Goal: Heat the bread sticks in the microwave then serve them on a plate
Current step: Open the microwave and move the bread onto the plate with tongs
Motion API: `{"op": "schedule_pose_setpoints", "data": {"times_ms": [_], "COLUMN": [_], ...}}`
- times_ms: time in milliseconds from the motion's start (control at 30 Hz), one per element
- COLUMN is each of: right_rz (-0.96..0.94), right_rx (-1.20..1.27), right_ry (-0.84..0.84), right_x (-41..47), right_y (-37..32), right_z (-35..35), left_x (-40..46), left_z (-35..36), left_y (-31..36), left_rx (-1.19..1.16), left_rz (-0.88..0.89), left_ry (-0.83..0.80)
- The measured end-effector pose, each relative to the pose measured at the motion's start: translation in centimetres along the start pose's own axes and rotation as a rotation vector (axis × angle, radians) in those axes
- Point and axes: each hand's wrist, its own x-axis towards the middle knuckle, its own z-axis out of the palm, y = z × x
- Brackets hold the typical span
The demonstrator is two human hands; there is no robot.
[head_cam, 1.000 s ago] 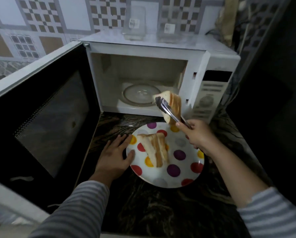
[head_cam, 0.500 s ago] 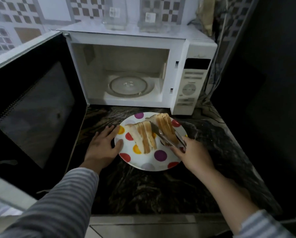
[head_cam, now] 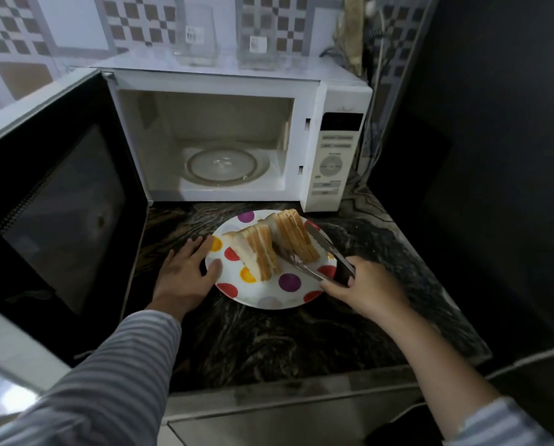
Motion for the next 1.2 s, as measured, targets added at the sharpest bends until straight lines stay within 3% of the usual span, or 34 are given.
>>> {"op": "schedule_pose_setpoints", "data": {"times_ms": [200,300,567,733,933,1200], "right_rz": [-0.008,-0.081,-0.327,-0.476,-0.530,-0.470], "right_rx": [0.053,0.129,-0.002,-0.160,-0.101,-0.045], "right_ry": [0.007,-0.061,-0.256,-0.245,-0.302,-0.277], "right_x": [-5.1,-6.3,-4.9,-3.9,-3.0,-2.9], "right_y": [3.0,3.7,3.0,1.2,0.3,1.3], "right_z": [-3.7,-4.8,-5.0,-4.0,-2.2,-2.8], "left_x": [-1.0,-2.5,-7.6,-9.3,-10.6,-10.0], "left_z": [-0.6,-1.4,-3.8,-4.2,-4.2,-4.5], "left_y": [0.8,2.1,9.8,13.3,14.5,14.2], "left_rx": [-0.034,-0.056,-0.046,0.139,0.240,0.087], "left_rz": [0.009,0.042,0.414,0.596,0.483,0.297], "left_ry": [-0.037,0.038,0.249,0.110,-0.107,-0.146]}}
